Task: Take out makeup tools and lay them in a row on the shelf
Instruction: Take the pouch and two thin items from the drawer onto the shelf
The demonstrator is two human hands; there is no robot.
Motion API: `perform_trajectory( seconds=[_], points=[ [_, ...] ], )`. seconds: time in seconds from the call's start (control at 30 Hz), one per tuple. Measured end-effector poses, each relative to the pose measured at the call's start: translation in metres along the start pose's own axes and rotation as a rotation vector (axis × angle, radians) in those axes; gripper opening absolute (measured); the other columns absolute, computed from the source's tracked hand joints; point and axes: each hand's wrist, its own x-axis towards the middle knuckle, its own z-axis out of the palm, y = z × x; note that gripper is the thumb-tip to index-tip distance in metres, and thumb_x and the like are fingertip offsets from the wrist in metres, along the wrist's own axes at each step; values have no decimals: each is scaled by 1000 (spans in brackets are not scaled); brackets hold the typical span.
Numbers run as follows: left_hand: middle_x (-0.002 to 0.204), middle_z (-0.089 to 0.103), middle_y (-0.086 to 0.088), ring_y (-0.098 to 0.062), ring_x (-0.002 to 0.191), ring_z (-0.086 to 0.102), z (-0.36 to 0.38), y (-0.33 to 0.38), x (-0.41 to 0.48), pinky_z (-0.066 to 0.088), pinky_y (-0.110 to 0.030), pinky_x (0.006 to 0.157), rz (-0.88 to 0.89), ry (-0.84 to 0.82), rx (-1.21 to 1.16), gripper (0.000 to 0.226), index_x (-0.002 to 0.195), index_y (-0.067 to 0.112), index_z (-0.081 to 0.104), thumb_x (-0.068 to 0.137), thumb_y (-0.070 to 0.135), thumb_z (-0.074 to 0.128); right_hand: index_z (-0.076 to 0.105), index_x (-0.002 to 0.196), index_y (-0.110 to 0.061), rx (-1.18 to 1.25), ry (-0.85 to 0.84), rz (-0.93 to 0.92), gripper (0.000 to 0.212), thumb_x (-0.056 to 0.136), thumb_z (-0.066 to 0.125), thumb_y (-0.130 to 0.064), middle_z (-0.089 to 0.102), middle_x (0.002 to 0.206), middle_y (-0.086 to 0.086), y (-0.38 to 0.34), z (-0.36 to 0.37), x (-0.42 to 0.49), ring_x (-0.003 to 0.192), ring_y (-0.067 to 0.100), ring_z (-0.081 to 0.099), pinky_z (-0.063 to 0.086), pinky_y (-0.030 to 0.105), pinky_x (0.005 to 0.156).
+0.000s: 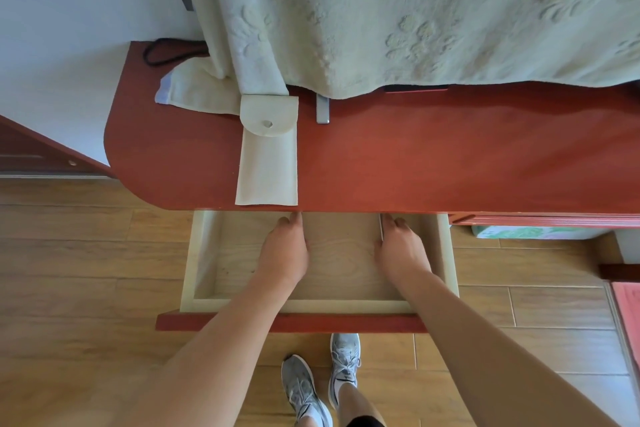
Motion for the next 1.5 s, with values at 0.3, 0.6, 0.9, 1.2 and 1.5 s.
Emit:
perform_trajectory(
  seconds=[0.3, 0.6, 0.9, 1.2, 1.5],
  points=[
    [88, 53, -1, -20, 71, 55, -18, 7, -15, 51, -32, 61, -18, -6, -12, 67, 150, 19, 35, 88, 4, 56, 37, 144, -17, 64, 0, -3, 63, 83, 45, -4, 51, 99, 9, -7, -8, -6, 82, 29, 51, 38, 30, 66],
    [91, 64, -5, -25, 79, 64, -52, 19, -47, 59, -43, 70, 8, 6, -87, 37, 121, 12, 59, 84, 8, 55, 40, 65, -12, 147, 56, -13, 15, 74, 51, -6, 51, 70, 5, -22, -41, -53, 63, 25, 46, 27, 29, 46],
    [103, 64, -6, -27, 87, 65, -88, 19, -99, 59, -41, 73, 48, 29, -127, 59, 144, 18, 49, 86, 9, 55, 39, 64, -12, 161, 146, 11, 15, 73, 49, -6, 45, 63, 2, -27, -62, -112, 53, 20, 39, 26, 27, 44],
    [113, 63, -4, -26, 102, 62, -122, 40, -103, 55, -38, 85, 143, 131, -187, 63, 150, 21, 41, 91, 12, 57, 39, 66, -11, 195, 289, -39, 14, 74, 49, -5, 48, 70, 5, -36, -99, -126, 59, 23, 43, 27, 29, 46],
    [104, 59, -4, -26, 100, 61, -130, 82, -39, 51, -36, 86, 150, 173, -165, 63, 151, 21, 39, 92, 16, 59, 49, 73, -9, 200, 314, -33, 4, 74, 48, -6, 50, 74, 8, -32, -133, -61, 66, 28, 50, 43, 36, 55]
  ],
)
